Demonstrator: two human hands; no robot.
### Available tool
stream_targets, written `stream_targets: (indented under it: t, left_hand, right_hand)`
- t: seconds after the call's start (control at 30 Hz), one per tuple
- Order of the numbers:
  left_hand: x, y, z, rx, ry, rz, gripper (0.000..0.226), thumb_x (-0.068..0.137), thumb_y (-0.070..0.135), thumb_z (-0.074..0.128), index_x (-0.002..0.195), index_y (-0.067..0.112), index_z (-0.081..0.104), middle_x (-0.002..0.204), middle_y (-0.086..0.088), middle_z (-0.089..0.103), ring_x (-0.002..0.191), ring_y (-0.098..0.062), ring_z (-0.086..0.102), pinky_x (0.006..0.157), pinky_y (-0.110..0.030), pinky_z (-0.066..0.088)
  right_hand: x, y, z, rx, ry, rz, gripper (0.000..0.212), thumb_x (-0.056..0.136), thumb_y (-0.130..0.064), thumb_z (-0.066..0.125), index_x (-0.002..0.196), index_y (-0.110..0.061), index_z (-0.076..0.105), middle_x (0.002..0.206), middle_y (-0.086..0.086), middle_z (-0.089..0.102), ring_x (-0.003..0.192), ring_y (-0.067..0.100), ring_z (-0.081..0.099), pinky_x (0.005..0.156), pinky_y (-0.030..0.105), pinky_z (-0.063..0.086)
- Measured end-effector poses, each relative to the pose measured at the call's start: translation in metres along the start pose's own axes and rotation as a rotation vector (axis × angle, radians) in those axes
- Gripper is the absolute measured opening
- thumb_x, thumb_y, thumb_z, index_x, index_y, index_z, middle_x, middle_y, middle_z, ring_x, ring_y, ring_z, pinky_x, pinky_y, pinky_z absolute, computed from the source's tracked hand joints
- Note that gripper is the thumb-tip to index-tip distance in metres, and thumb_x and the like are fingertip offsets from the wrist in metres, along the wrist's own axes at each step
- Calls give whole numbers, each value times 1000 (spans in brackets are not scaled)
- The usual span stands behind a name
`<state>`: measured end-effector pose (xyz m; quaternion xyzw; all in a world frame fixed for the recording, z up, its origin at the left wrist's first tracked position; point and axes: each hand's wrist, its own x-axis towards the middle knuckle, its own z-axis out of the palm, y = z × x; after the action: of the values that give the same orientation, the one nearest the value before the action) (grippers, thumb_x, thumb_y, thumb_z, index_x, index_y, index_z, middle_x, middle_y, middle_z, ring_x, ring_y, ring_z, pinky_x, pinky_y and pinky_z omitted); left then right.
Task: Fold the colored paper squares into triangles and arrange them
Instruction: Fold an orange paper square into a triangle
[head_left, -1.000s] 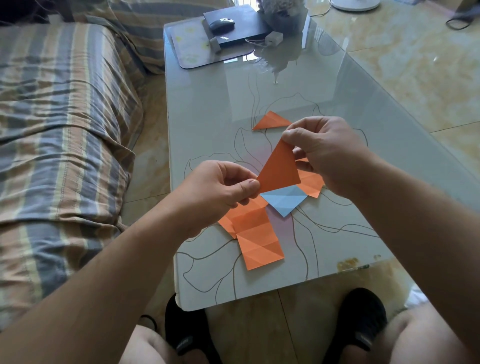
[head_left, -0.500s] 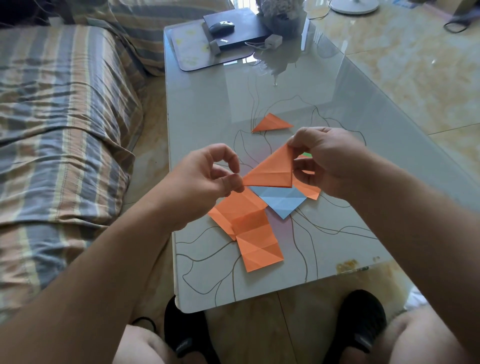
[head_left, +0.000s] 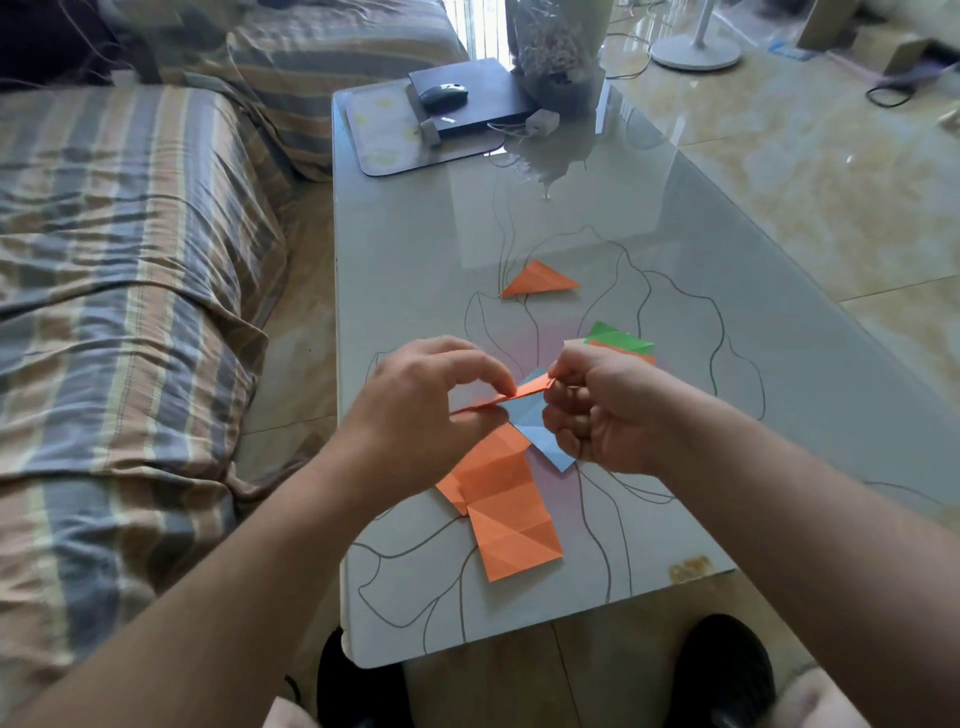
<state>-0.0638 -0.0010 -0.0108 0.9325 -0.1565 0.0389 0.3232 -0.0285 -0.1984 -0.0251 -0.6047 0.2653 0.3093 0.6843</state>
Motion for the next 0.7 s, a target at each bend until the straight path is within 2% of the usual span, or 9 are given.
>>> stream_targets:
  t: [0.07, 0.13, 0.23, 0.3, 0.4, 0.5, 0.6, 0.7]
  left_hand:
    - [0, 0, 1, -101, 91, -44, 16, 84, 22, 84, 91, 36, 78, 90, 23, 75, 92, 3, 69, 89, -24, 55]
    - [1, 0, -2, -194, 118, -139, 14, 85, 21, 84, 91, 34, 80, 84, 23, 76, 83, 4, 72, 84, -21, 57]
    - [4, -5, -6, -398, 157, -295, 11, 86, 21, 83, 92, 29, 80, 82, 8, 78, 77, -12, 73, 82, -42, 62]
    - [7, -6, -7, -548, 175, -395, 9, 88, 17, 82, 93, 24, 80, 79, 0, 77, 73, -16, 68, 81, -46, 60]
    - [11, -3, -6, -849, 155, -555, 7, 91, 13, 76, 97, 15, 74, 74, -1, 71, 69, -15, 65, 76, -36, 61]
    - [14, -1, -5, -1139, 150, -710, 4, 95, 13, 71, 94, 14, 67, 76, -3, 70, 65, -13, 63, 72, -33, 58]
    - [15, -1, -3, -1244, 180, -763, 6, 95, 11, 70, 95, 13, 65, 74, -4, 69, 63, -13, 65, 71, -32, 60]
    - [14, 0, 0, -1326, 191, -790, 11, 94, 6, 69, 101, 10, 62, 76, -7, 69, 66, -15, 70, 69, -32, 64]
  right_hand:
    - [-2, 0, 0, -22, -11, 14, 18, 91, -18, 54, 73, -18, 51, 57, -4, 53, 45, 16, 58, 53, 23, 41]
    - [-3, 0, -1, -79, 3, -8, 17, 90, -23, 57, 74, -20, 51, 59, -3, 51, 49, 19, 58, 56, 25, 40]
    - [-2, -3, -2, -119, 65, -92, 14, 94, -31, 59, 89, -18, 58, 66, 1, 57, 56, 22, 58, 60, 28, 41]
    - [-2, -3, -1, -81, 62, -149, 14, 95, -30, 60, 96, -17, 64, 73, 3, 61, 60, 24, 60, 64, 30, 44]
    - [-3, -2, 2, -45, -15, -199, 12, 94, -19, 57, 99, -18, 69, 83, 5, 65, 67, 25, 62, 66, 31, 46]
    - [-6, -3, 4, 124, -171, -174, 25, 92, -8, 49, 100, -17, 71, 83, 4, 68, 66, 23, 62, 64, 31, 47]
    - [-9, -9, -1, 268, -271, -148, 31, 92, -12, 43, 103, -12, 72, 83, 7, 69, 67, 25, 62, 71, 34, 47]
    - [-14, -9, 0, 195, -317, -155, 24, 91, -18, 49, 106, -15, 68, 86, 6, 68, 68, 24, 62, 70, 33, 46]
